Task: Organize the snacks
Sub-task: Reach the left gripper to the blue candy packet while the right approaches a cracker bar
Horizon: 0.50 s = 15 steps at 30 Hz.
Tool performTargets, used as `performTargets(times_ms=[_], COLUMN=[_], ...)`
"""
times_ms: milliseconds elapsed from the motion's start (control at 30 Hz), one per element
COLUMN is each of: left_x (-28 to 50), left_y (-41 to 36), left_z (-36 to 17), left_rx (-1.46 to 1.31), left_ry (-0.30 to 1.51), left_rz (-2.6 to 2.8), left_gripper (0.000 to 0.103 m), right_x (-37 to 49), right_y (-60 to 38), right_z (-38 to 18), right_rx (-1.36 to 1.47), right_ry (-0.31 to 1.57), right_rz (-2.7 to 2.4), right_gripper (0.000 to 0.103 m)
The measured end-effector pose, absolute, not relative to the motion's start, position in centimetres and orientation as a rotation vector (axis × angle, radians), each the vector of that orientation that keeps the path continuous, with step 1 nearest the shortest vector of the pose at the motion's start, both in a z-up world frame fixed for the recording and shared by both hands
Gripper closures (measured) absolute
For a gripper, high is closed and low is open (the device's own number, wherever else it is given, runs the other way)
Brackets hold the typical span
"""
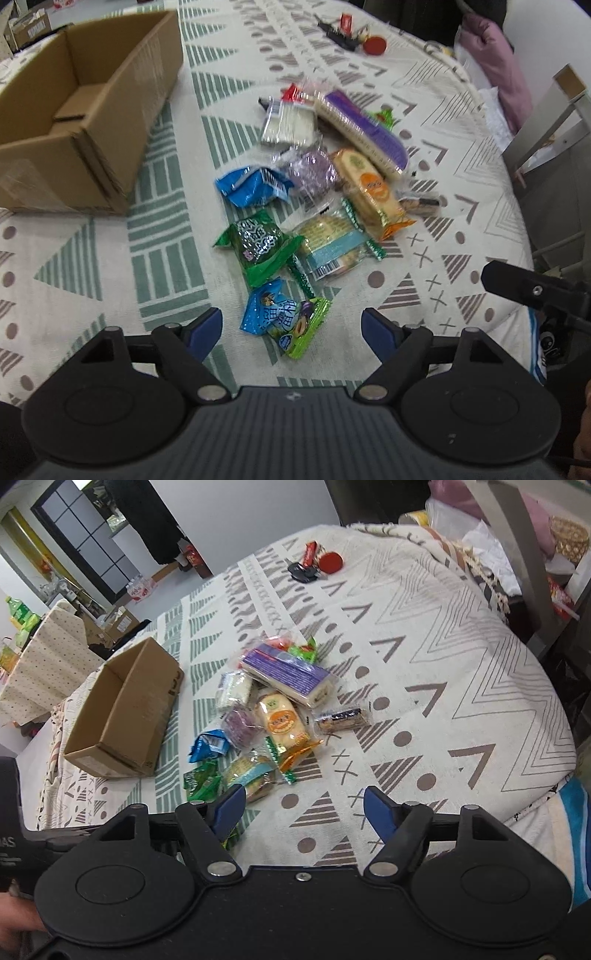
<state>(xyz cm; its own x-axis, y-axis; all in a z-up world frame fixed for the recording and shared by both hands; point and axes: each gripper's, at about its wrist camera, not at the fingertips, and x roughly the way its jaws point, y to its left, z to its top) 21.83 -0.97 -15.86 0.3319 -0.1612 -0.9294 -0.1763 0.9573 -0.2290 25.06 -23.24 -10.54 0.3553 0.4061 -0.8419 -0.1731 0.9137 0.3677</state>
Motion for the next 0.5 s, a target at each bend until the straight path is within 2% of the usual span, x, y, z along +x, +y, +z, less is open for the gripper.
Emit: performTargets(times_ms=[200,233,267,300,367,433,500], left_x=[23.2,23.4,23.6,23.7,23.8,24.0,24.1], left_y=[-1.7,-1.8,-1.9,-2.0,-2.1,-1.6,-0.7], left_z=[-18.2,-18.5,-18.9,-19.3,-19.4,-19.3,-19.2], left_rx=[-0.253,-0.245,-0.229,-0.219,-0.193,-0.201,-0.247], left_ry=[1.28,1.288,1.304,1.323,1.328,1.344,1.35], left_rz=[0.013,0.01,0.01,0.012,0.026,0.039,0.045], left_gripper=[0.021,0.027,0.039,0.043,0.062,0.075,0.076], right_x=[26.7,27.0,27.4,27.7,28.3,29.1,29.9], right_y=[-23.2,-23.1,-23.1,-23.0,-22.8,-22.7,-22.5], right_z=[-12.0,-12.2,-12.5,-12.8,-13.3,-13.9,-14.5], right_rx=[0.232,0.232,0.231,0.232,0.237,0.247,0.259], right_ry=[1.19,1.195,1.199,1.204,1.211,1.22,1.232], right_rz=[0.366,0.365,0.362,0.359,0.354,0.348,0.341], right_gripper=[0.033,0.033,0.033,0.033,0.037,0.042,0.044])
